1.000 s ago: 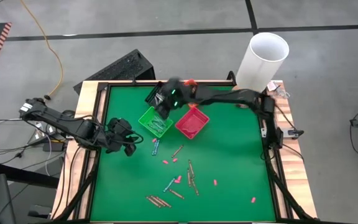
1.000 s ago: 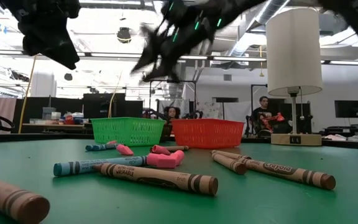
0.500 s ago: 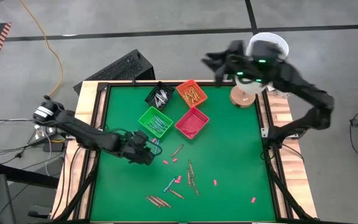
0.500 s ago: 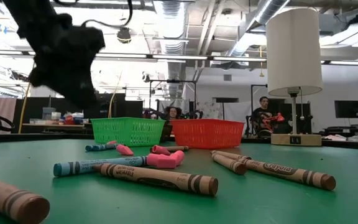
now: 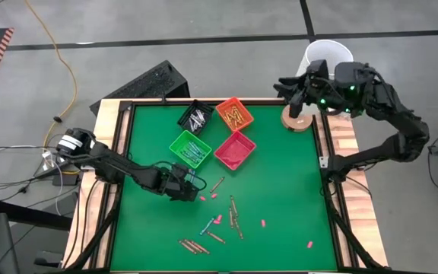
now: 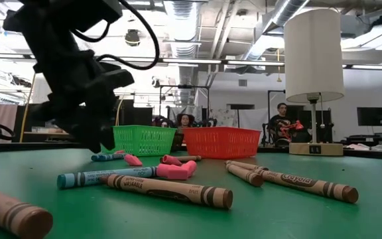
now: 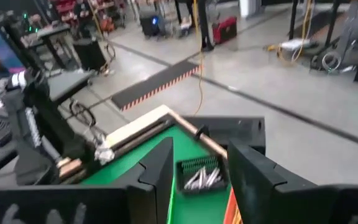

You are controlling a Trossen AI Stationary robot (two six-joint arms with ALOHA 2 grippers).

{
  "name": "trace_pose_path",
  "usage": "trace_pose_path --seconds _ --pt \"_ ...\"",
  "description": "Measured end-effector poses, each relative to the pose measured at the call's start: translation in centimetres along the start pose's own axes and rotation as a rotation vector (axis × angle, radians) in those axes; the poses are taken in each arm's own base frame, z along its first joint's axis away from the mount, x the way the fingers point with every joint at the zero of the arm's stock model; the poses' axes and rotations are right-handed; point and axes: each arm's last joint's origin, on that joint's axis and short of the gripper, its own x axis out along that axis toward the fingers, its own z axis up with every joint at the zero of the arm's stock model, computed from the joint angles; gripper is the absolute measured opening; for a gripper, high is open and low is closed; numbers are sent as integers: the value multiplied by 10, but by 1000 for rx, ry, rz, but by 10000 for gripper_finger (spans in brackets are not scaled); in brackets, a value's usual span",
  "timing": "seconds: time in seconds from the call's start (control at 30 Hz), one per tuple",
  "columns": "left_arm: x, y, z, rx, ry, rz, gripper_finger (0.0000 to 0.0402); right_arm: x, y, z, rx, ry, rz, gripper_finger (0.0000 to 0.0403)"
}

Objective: Sort crayons
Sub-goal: Put the blue crayon into the bin

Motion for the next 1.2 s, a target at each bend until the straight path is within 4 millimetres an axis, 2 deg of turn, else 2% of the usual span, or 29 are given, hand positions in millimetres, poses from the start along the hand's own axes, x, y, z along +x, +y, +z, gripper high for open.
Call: trace_pose_path --seconds 0.2,0.4,0.8,0.93,1.13,1.2 --pt "6 8 13 -26 -12 52 148 14 12 -9 -10 70 29 152" --pt "7 9 16 -22 -3 51 148 30 21 -16 -36 115 40 152" --pt "28 9 5 46 42 134 144 36 24 -17 -37 118 39 152" --pt "24 3 6 86 75 141 116 36 24 -17 -35 113 41 152" --pt "21 0 7 120 110 141 21 36 23 -17 -36 115 41 152" --pt "21 0 7 121 111 141 10 36 23 -17 -36 115 42 152"
